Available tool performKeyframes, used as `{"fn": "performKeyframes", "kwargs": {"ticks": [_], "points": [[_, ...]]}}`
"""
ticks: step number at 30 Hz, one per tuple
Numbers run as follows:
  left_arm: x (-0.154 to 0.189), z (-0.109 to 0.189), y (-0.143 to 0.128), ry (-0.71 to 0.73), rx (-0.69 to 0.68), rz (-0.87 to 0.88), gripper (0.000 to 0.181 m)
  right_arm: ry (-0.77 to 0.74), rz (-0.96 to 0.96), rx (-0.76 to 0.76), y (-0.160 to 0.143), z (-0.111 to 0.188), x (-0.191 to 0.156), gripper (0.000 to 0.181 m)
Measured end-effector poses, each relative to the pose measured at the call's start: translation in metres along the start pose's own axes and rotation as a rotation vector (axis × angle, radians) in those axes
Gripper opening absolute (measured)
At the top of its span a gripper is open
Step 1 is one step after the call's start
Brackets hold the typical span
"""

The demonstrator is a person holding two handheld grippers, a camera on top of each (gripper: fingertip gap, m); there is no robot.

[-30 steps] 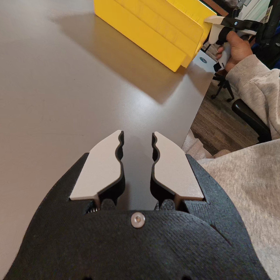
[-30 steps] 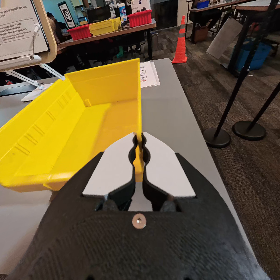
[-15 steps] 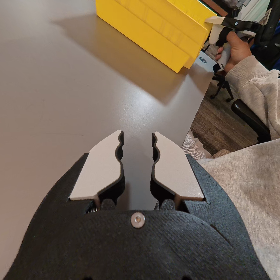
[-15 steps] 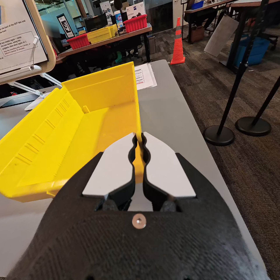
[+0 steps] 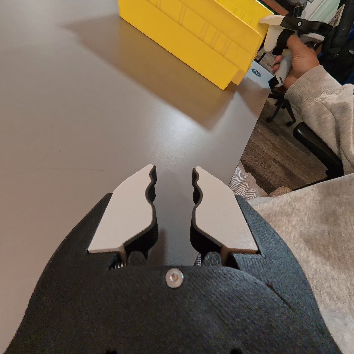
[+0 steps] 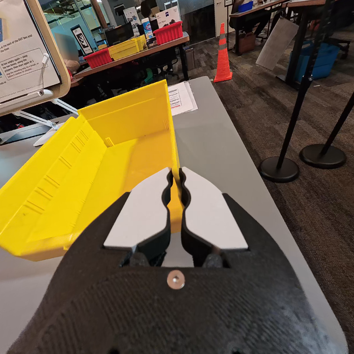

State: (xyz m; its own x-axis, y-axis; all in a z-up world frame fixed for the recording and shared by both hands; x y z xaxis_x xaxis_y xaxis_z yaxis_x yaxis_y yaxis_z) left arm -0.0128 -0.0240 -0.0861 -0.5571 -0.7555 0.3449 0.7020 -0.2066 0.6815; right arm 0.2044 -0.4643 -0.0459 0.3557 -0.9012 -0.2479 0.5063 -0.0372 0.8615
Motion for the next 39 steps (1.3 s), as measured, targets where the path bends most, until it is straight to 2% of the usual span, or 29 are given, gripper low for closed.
{"fn": "performKeyframes", "kwargs": {"ticks": [7, 14, 18, 21, 25, 29, 31, 35, 39], "points": [[-0.001, -0.001, 0.0, -0.011, -0.004, 0.017, 0.036, 0.028, -0.049, 0.028, 0.0, 0.0, 0.003, 0.007], [-0.001, 0.0, 0.0, -0.011, -0.001, 0.016, 0.036, 0.053, -0.136, 0.208, 0.015, 0.021, 0.01, 0.012], [-0.001, -0.001, -0.001, -0.008, -0.001, 0.011, 0.036, 0.018, -0.104, 0.315, 0.032, 0.04, -0.003, 0.017], [-0.001, -0.001, 0.0, -0.005, -0.003, 0.01, 0.036, 0.078, -0.05, 0.404, 0.052, 0.055, -0.048, 0.021], [0.0, 0.0, 0.004, -0.005, 0.026, 0.008, 0.039, 0.287, 0.159, 0.406, 0.061, 0.055, -0.157, 0.02], [-0.004, 0.004, 0.011, 0.015, 0.086, 0.026, 0.044, 0.484, 0.43, 0.286, 0.024, 0.032, -0.275, 0.015], [-0.009, 0.011, 0.017, 0.038, 0.147, 0.041, 0.046, 0.603, 0.498, 0.192, -0.003, 0.021, -0.317, 0.015], [-0.025, 0.032, 0.021, 0.182, 0.234, 0.016, 0.056, 0.787, 0.575, 0.063, -0.038, 0.01, -0.354, 0.015], [-0.042, 0.075, 0.025, 0.405, 0.38, 0.022, 0.057, 0.792, 0.643, -0.011, -0.05, -0.008, -0.358, 0.011]]}}
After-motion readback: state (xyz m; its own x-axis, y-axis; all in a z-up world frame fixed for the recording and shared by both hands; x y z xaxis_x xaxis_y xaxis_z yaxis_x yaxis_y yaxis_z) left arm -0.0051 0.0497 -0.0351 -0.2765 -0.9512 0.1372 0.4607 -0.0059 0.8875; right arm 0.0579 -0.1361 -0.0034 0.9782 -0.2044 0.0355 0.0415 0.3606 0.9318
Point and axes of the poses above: each gripper's, where its closed fingertips meet, z back along the fingers, y out of its top, x = y × z across the jaws, the point moved 4 cm from there along z, back along the fingers, and after that the axes turned 14 degrees about -x, right-handed, at the moved point
